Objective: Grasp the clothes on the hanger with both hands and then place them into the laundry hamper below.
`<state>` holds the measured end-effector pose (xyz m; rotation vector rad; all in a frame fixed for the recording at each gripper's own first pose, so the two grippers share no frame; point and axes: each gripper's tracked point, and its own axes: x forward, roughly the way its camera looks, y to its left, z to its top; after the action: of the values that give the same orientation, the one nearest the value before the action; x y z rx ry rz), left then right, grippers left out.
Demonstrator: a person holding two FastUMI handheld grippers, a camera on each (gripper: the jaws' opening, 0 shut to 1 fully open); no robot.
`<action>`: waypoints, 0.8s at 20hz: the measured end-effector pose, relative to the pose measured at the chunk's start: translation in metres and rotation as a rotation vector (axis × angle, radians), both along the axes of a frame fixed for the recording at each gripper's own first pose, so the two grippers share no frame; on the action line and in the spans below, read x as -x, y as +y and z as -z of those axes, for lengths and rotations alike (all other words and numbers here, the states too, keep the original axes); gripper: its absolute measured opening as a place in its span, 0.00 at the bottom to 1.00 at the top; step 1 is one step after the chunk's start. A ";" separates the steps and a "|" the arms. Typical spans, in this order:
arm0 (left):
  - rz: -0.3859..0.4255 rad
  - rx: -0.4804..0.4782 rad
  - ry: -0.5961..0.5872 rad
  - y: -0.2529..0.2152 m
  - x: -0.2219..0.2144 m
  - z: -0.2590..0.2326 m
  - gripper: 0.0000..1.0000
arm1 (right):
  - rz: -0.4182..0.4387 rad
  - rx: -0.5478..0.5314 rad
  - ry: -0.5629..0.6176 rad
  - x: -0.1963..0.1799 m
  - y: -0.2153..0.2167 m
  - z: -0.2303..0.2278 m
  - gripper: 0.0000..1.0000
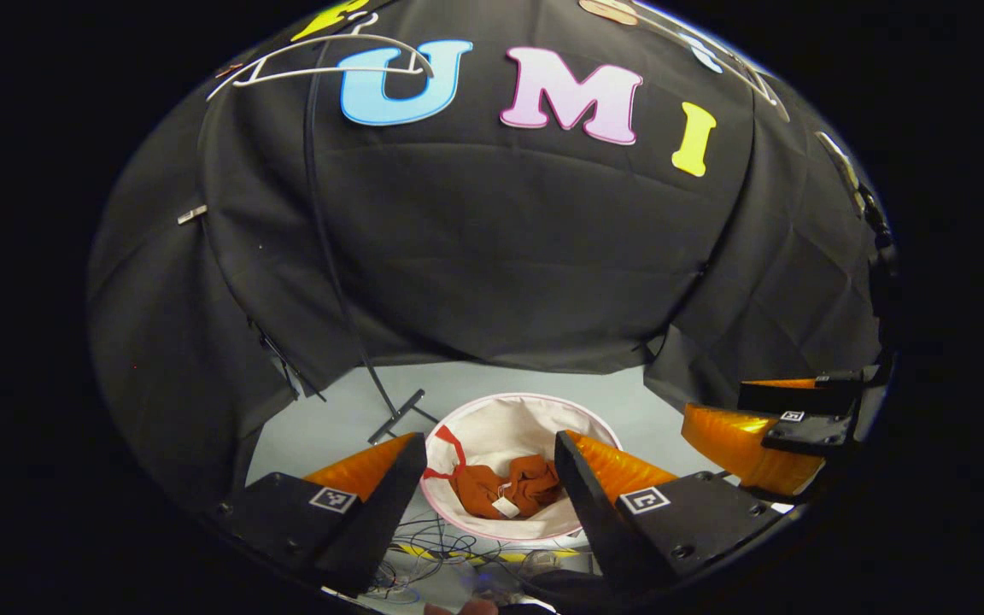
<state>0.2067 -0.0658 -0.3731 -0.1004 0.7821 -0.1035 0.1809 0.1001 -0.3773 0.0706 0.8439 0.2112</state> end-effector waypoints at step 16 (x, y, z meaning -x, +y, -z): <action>-0.048 0.009 -0.581 0.058 0.100 -0.269 0.95 | 0.101 -0.010 -0.607 0.076 -0.017 -0.272 0.94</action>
<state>0.1069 -0.0076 -0.1044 -0.0910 0.1993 -0.0839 0.1046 0.0828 -0.1049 0.0542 0.2336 0.1295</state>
